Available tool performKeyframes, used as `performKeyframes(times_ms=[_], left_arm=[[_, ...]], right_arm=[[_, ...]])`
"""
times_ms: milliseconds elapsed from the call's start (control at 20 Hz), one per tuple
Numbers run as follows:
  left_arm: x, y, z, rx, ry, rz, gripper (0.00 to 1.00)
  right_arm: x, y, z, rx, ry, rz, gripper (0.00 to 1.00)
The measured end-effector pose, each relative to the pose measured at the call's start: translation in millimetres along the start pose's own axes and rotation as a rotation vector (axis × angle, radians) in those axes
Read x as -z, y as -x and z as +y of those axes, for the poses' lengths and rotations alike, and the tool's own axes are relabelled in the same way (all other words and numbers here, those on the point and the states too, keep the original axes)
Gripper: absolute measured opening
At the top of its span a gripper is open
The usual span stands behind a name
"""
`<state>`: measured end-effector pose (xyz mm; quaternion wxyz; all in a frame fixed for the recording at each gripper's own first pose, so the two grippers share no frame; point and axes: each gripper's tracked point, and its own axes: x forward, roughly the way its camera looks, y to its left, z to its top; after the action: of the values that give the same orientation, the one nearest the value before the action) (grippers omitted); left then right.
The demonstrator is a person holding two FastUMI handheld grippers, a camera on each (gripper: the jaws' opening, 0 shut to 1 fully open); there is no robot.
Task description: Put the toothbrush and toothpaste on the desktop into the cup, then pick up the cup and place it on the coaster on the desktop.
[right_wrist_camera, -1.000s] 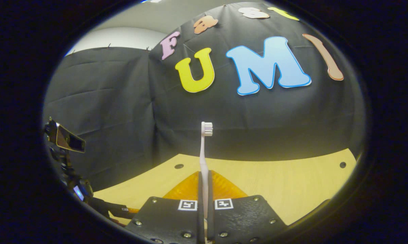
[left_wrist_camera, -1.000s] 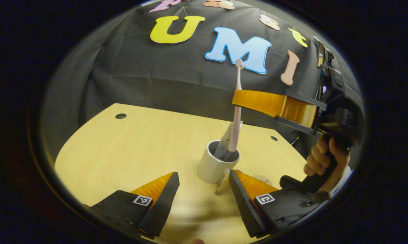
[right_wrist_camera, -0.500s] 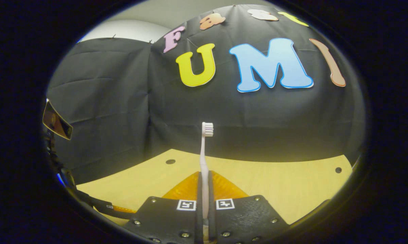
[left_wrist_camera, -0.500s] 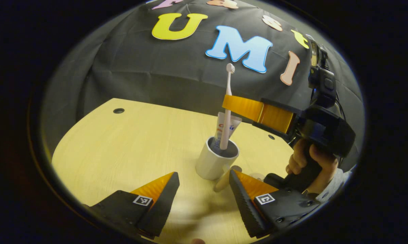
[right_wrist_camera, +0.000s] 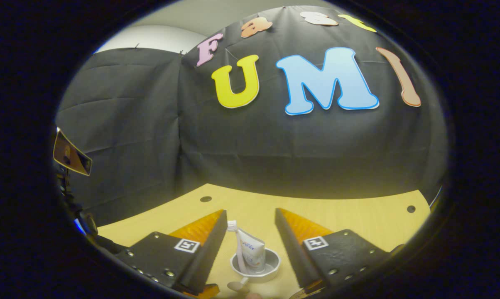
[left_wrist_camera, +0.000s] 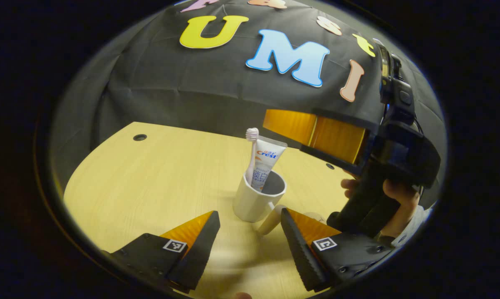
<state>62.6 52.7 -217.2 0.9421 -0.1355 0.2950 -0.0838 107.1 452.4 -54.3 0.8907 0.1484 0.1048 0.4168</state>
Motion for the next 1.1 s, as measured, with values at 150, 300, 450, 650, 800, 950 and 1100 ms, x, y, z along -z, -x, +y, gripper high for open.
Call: performKeyframes(times_ms=[150,300,450,650,800,950,1100], left_arm=[[0,-1,-10,0.005,-0.001,0.011,0.95],[3,-5,-19,0.007,0.005,0.026,0.95],[8,-16,-26,-0.005,0.016,0.069,0.95],[9,-30,-34,-0.029,0.022,0.123,0.94],[15,-38,-34,-0.048,0.035,0.171,0.94],[18,-47,-34,-0.077,0.063,0.213,0.94],[23,-55,-29,-0.114,0.055,0.270,0.92]], right_arm=[[-16,13,-11,0.035,0.008,-0.028,0.84],[-26,31,-25,0.075,0.015,-0.034,0.84],[-35,54,-43,0.119,0.007,-0.029,0.84],[-44,88,-69,0.185,-0.001,-0.027,0.84],[-45,113,-88,0.235,0.007,-0.026,0.84],[-43,137,-104,0.277,0.024,-0.008,0.84],[-39,159,-114,0.303,0.008,0.011,0.84]])
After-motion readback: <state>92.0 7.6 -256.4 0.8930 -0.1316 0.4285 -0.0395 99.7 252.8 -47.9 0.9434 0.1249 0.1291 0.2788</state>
